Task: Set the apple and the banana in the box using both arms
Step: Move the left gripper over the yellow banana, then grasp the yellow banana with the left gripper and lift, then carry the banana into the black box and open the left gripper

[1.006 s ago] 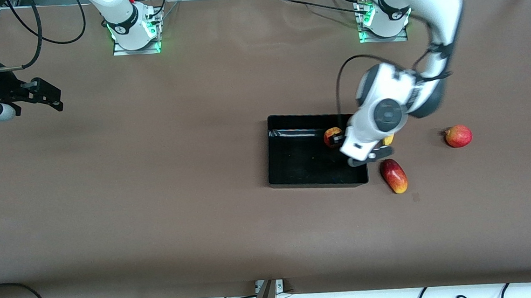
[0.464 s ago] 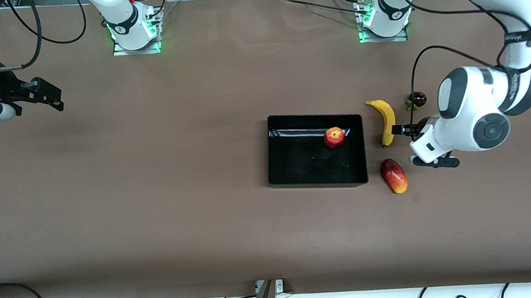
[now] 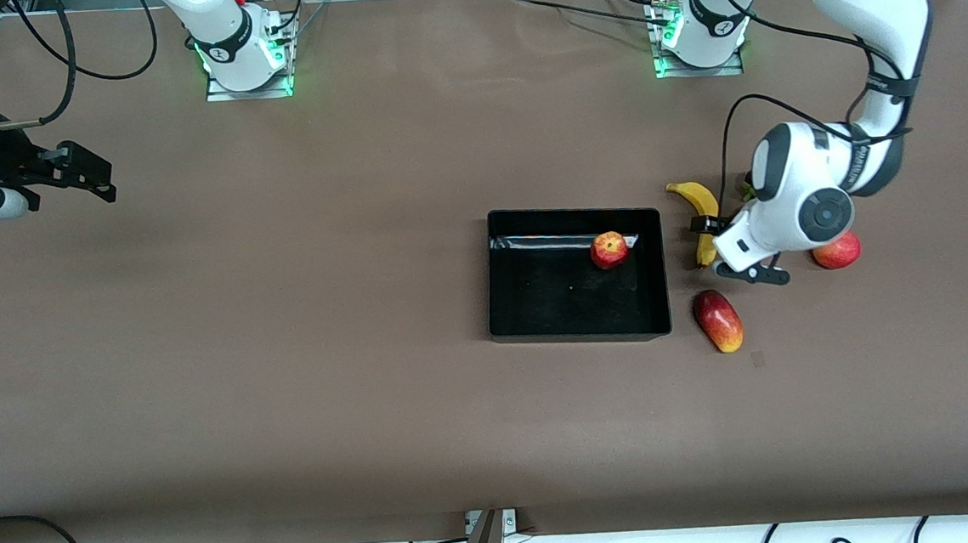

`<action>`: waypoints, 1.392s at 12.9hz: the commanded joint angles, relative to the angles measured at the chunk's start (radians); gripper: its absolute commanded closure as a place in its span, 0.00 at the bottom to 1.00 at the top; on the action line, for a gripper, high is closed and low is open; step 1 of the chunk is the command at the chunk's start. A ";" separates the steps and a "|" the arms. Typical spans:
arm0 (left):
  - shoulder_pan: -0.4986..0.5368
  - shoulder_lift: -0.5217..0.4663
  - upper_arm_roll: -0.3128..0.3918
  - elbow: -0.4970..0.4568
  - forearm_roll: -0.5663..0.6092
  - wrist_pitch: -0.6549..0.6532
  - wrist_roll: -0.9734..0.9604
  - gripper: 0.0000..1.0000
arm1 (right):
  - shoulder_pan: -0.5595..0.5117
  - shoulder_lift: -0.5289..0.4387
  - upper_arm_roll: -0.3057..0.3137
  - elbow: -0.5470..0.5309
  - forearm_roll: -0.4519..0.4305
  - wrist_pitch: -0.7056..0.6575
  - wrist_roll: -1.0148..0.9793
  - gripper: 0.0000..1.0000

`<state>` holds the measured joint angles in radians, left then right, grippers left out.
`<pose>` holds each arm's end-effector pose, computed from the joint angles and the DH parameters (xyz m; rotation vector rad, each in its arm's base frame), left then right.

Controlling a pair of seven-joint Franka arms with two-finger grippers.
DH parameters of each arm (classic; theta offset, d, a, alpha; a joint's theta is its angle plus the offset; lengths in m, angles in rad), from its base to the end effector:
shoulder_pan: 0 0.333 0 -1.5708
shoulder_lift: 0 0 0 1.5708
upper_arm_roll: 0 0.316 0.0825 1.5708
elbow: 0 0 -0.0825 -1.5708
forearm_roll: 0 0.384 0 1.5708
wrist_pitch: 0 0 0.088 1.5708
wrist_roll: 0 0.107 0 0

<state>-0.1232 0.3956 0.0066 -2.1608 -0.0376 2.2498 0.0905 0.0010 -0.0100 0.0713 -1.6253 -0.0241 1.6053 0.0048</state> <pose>0.5267 -0.0627 0.1897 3.0738 -0.2760 -0.4772 0.5523 0.0377 0.6073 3.1146 0.1066 -0.0141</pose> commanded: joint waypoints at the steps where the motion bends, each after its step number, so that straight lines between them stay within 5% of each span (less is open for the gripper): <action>1: -0.001 -0.029 -0.004 -0.074 0.018 0.074 0.020 0.28 | -0.007 0.007 0.004 0.019 0.015 -0.007 0.006 0.00; 2: -0.003 -0.031 -0.004 -0.074 0.018 0.070 0.020 0.60 | -0.007 0.007 0.004 0.019 0.015 -0.007 0.006 0.00; 4: 0.004 -0.031 -0.004 -0.074 0.018 0.062 0.023 0.89 | -0.007 0.007 0.004 0.019 0.015 -0.007 0.006 0.00; 7: 0.005 -0.035 -0.004 -0.070 0.018 0.040 0.022 0.95 | -0.007 0.007 0.004 0.019 0.015 -0.007 0.006 0.00; 10: 0.013 -0.072 0.006 0.013 0.016 -0.129 0.022 0.95 | -0.007 0.007 0.004 0.019 0.015 -0.007 0.006 0.00; 14: 0.008 -0.072 -0.002 0.353 0.002 -0.533 0.002 0.95 | -0.007 0.007 0.004 0.019 0.015 -0.007 0.006 0.00; 18: -0.114 0.030 -0.027 0.589 -0.062 -0.578 -0.174 0.94 | -0.007 0.007 0.004 0.019 0.015 -0.007 0.006 0.00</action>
<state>-0.1616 0.3207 -0.0150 -1.7034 -0.0645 1.7050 0.0190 0.0010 -0.0099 0.0713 -1.6253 -0.0240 1.6053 0.0048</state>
